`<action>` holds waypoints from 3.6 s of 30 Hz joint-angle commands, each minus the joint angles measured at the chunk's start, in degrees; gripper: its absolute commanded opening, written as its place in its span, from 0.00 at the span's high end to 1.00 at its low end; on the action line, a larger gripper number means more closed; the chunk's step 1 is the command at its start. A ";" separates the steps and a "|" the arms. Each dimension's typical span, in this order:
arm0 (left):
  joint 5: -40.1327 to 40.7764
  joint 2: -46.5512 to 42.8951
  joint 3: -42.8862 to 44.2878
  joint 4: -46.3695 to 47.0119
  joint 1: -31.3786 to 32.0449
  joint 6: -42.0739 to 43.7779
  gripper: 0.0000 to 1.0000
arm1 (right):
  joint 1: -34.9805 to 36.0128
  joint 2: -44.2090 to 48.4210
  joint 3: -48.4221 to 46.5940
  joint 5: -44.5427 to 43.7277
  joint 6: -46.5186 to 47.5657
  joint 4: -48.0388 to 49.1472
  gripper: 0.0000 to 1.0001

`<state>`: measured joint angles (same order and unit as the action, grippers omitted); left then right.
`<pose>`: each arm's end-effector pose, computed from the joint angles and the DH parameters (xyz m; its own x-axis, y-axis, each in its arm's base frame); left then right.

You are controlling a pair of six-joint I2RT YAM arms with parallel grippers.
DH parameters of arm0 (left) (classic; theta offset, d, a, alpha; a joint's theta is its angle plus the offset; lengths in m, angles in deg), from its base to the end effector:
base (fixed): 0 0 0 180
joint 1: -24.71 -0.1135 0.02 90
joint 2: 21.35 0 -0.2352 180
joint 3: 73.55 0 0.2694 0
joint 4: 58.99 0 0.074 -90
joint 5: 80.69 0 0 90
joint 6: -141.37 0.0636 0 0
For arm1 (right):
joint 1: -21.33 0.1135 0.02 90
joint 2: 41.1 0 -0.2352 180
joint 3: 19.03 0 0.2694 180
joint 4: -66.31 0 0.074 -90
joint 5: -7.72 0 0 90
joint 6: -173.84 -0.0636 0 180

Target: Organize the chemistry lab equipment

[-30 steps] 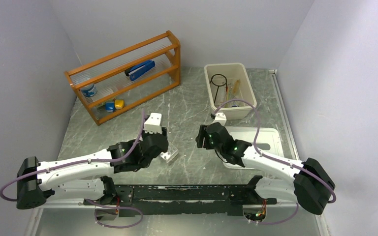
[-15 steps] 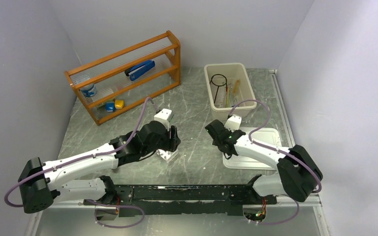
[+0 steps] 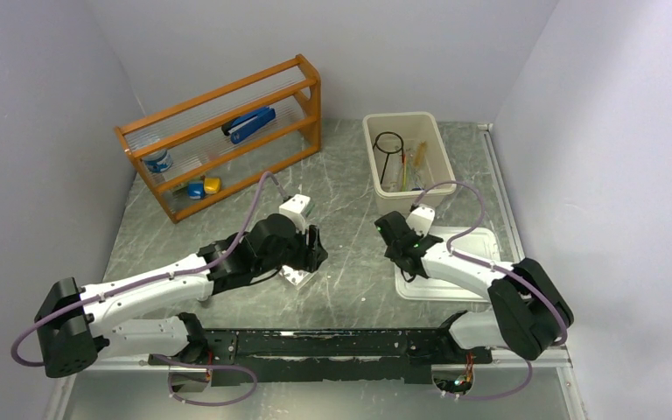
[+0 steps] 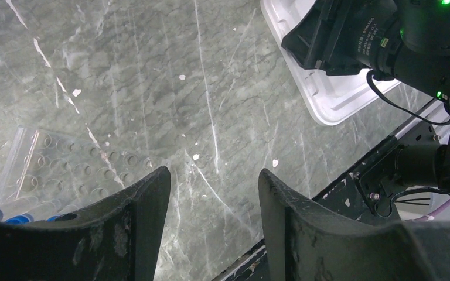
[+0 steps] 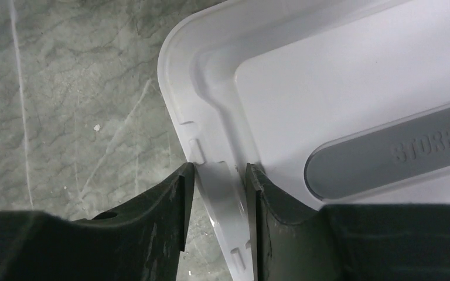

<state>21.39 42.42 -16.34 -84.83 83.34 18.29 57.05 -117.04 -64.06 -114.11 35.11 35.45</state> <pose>0.1668 -0.2481 0.2207 -0.6392 0.0232 -0.7687 0.4703 0.8026 -0.3669 0.2263 0.1214 0.0905 -0.6924 0.2886 -0.6613 0.3440 0.9377 0.0490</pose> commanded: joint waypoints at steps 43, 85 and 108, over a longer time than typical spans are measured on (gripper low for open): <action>-28.99 35.48 -4.58 61.21 3.16 -27.67 0.35 | -1.36 24.17 -1.07 15.15 -3.26 -2.90 0.76; -17.10 37.14 -1.09 38.96 3.02 -23.43 0.42 | -1.10 1.32 -0.78 10.68 0.21 -0.15 1.00; -28.48 37.35 -3.49 58.33 2.72 -32.59 0.61 | -1.32 23.03 0.23 17.28 -5.14 -2.29 1.00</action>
<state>-3.72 79.93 -18.51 -35.08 86.25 -11.55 55.89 -96.54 -64.89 -98.35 32.58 32.15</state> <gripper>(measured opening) 0.468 0.019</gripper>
